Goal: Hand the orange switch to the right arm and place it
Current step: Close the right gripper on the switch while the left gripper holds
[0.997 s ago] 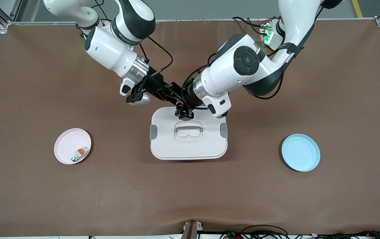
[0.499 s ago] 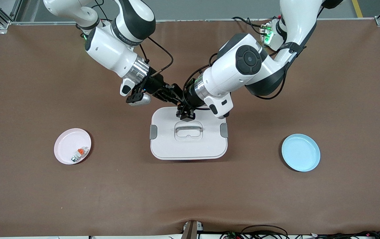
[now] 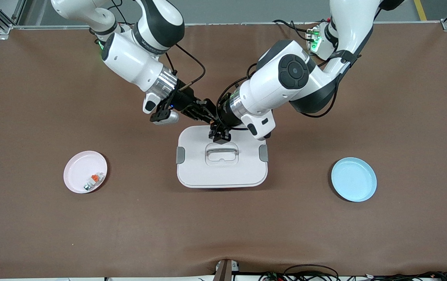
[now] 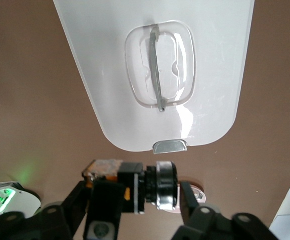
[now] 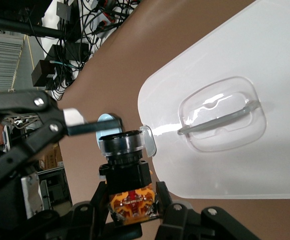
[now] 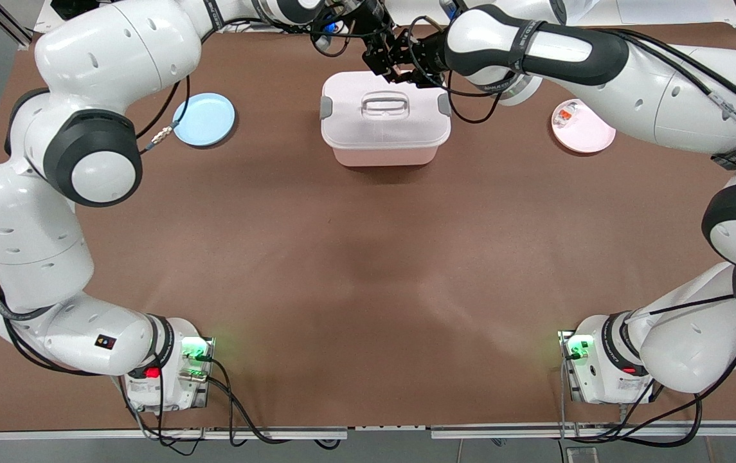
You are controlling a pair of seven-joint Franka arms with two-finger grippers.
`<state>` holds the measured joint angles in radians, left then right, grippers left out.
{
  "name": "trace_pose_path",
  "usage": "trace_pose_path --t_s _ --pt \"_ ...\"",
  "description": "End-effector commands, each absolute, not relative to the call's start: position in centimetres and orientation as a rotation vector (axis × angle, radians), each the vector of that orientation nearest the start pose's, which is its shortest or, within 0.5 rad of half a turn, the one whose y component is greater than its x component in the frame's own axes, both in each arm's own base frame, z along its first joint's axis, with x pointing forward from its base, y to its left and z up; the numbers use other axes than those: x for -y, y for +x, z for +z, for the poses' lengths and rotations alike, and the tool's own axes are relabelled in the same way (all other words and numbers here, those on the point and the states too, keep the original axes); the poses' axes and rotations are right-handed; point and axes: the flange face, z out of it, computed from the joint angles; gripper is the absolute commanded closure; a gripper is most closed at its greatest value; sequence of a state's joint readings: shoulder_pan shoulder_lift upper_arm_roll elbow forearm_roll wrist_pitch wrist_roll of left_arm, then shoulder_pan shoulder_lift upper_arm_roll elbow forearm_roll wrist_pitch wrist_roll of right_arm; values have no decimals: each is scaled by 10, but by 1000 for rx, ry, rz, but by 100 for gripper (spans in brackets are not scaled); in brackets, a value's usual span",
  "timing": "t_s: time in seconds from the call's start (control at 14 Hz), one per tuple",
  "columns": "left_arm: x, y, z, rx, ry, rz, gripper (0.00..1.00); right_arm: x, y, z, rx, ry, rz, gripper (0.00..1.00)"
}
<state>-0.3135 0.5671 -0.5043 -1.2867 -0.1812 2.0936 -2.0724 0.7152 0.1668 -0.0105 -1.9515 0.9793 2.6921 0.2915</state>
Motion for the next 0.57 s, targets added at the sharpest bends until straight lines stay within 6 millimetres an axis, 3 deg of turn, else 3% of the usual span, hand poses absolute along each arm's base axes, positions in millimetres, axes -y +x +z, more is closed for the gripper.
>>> trace_pose_path --t_s 0.0,0.28,0.5 --pt "481 555 502 2248 -2620 658 0 -403 495 447 -428 -2265 -156 100" --pt "474 556 509 2244 -2617 640 0 -401 500 451 -360 -2289 -188 100" --pt "456 558 521 2117 -2713 528 0 -395 505 446 -71 -2436 -247 100"
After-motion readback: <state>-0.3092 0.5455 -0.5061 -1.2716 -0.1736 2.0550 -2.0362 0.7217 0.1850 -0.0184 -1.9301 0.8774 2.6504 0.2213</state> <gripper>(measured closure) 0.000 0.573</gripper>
